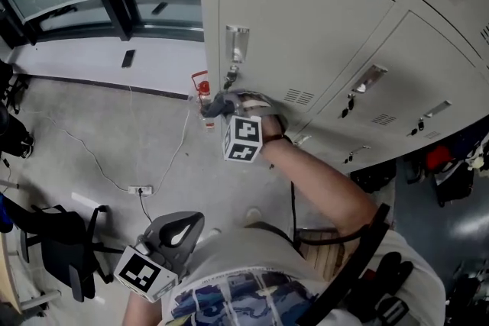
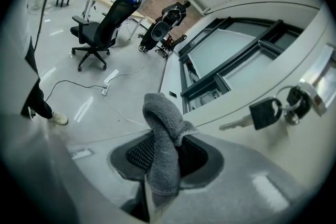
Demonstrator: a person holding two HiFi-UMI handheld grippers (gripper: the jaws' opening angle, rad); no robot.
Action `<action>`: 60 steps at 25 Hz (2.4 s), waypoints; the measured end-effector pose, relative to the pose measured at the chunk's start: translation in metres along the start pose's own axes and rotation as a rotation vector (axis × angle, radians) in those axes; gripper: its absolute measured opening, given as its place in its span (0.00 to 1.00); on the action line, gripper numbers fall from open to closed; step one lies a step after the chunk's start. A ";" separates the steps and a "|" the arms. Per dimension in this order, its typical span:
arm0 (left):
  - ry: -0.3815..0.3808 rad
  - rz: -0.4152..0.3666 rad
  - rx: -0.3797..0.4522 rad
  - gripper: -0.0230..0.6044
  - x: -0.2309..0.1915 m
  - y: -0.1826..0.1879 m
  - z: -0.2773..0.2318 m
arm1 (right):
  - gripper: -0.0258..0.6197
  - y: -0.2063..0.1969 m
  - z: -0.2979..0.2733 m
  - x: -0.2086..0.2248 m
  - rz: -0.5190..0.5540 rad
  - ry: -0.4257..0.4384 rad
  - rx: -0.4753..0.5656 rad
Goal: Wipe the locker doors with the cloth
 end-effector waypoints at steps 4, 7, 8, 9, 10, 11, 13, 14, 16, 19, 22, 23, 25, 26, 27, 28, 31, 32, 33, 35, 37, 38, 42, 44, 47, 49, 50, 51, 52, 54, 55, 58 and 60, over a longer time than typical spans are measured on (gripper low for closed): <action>0.005 0.009 -0.021 0.04 0.000 0.000 -0.005 | 0.21 -0.002 -0.004 -0.004 -0.032 0.015 0.022; -0.004 0.011 -0.033 0.04 0.001 0.000 -0.011 | 0.21 -0.005 -0.002 -0.004 -0.053 0.035 0.025; -0.010 0.008 -0.035 0.04 0.002 0.001 -0.014 | 0.21 -0.007 -0.003 -0.005 -0.060 0.043 0.021; -0.017 0.004 -0.037 0.04 0.002 0.002 -0.017 | 0.21 -0.010 -0.002 -0.005 -0.068 0.049 0.016; -0.024 0.000 -0.036 0.04 0.003 0.004 -0.020 | 0.21 -0.012 -0.002 -0.005 -0.076 0.054 0.013; -0.030 -0.005 -0.035 0.04 0.004 0.005 -0.022 | 0.21 -0.014 0.000 -0.006 -0.085 0.056 0.011; -0.041 -0.012 -0.033 0.04 0.006 0.007 -0.025 | 0.22 -0.019 0.005 -0.005 -0.099 0.054 0.011; -0.046 -0.015 -0.031 0.04 0.007 0.008 -0.026 | 0.22 -0.020 0.009 -0.004 -0.107 0.049 0.014; -0.055 -0.019 -0.028 0.04 0.010 0.008 -0.027 | 0.22 -0.023 0.021 -0.003 -0.125 0.038 0.023; -0.063 -0.021 -0.022 0.04 0.014 0.009 -0.024 | 0.22 -0.028 0.041 -0.004 -0.146 0.030 0.029; -0.060 -0.028 -0.009 0.04 0.013 0.010 -0.021 | 0.22 -0.035 0.060 -0.005 -0.172 0.009 0.027; -0.049 -0.040 -0.009 0.04 0.012 0.009 -0.019 | 0.22 -0.037 0.066 -0.006 -0.185 0.002 0.025; -0.018 -0.094 -0.019 0.04 0.012 0.007 -0.014 | 0.22 -0.041 0.079 -0.010 -0.232 -0.007 0.027; -0.009 -0.120 -0.021 0.04 0.012 0.007 -0.012 | 0.22 -0.043 0.085 -0.013 -0.267 -0.011 0.030; -0.009 -0.125 -0.015 0.04 0.012 0.007 -0.011 | 0.22 -0.045 0.093 -0.016 -0.303 -0.016 0.034; -0.015 -0.108 -0.002 0.04 0.012 0.008 -0.011 | 0.22 -0.047 0.101 -0.019 -0.338 -0.021 0.037; -0.041 -0.032 0.046 0.04 0.007 0.012 -0.005 | 0.22 -0.049 0.124 -0.028 -0.420 -0.048 0.048; -0.036 -0.032 0.055 0.04 0.005 0.013 -0.003 | 0.22 -0.049 0.132 -0.031 -0.448 -0.058 0.055; -0.021 -0.051 0.057 0.04 0.003 0.014 0.001 | 0.22 -0.048 0.140 -0.034 -0.474 -0.067 0.062; 0.022 -0.111 0.062 0.04 -0.002 0.016 0.009 | 0.22 -0.044 0.156 -0.042 -0.517 -0.082 0.083; 0.045 -0.120 0.086 0.04 -0.010 0.018 0.018 | 0.22 -0.039 0.171 -0.051 -0.567 -0.087 0.113; 0.045 -0.110 0.097 0.04 -0.013 0.018 0.023 | 0.22 -0.037 0.178 -0.056 -0.597 -0.088 0.127; 0.026 -0.111 0.076 0.04 -0.017 0.007 0.038 | 0.22 -0.030 0.206 -0.080 -0.683 -0.102 0.166; 0.006 -0.103 0.065 0.04 -0.015 0.000 0.043 | 0.22 -0.028 0.220 -0.092 -0.716 -0.105 0.176; -0.027 -0.084 0.058 0.04 -0.014 -0.009 0.050 | 0.22 -0.022 0.239 -0.111 -0.742 -0.110 0.186; -0.054 -0.085 0.053 0.04 -0.012 -0.013 0.052 | 0.22 -0.017 0.251 -0.122 -0.752 -0.118 0.191; -0.069 -0.089 0.049 0.04 -0.011 -0.014 0.052 | 0.22 -0.015 0.256 -0.128 -0.761 -0.123 0.194; -0.084 -0.095 0.044 0.04 -0.009 -0.016 0.053 | 0.22 -0.013 0.262 -0.133 -0.771 -0.128 0.198; -0.100 -0.099 0.041 0.04 -0.007 -0.018 0.053 | 0.22 -0.010 0.268 -0.138 -0.780 -0.132 0.202; -0.136 -0.105 0.037 0.04 -0.002 -0.023 0.054 | 0.22 -0.004 0.280 -0.148 -0.789 -0.141 0.206; -0.156 -0.106 0.036 0.04 0.000 -0.025 0.053 | 0.22 -0.001 0.286 -0.153 -0.790 -0.146 0.204; -0.219 -0.100 0.037 0.04 0.008 -0.034 0.050 | 0.22 0.006 0.305 -0.170 -0.795 -0.161 0.181; -0.266 -0.095 0.039 0.04 0.015 -0.039 0.049 | 0.22 0.009 0.318 -0.182 -0.801 -0.174 0.157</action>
Point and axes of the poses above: the fingertips, and each gripper's own axes: z backward along the fingers, x to its right, y out of its top, the point moved 5 cm from there along z, backward along the fingers, and after that the axes turned 8 degrees about -z, right-handed, at the moved point
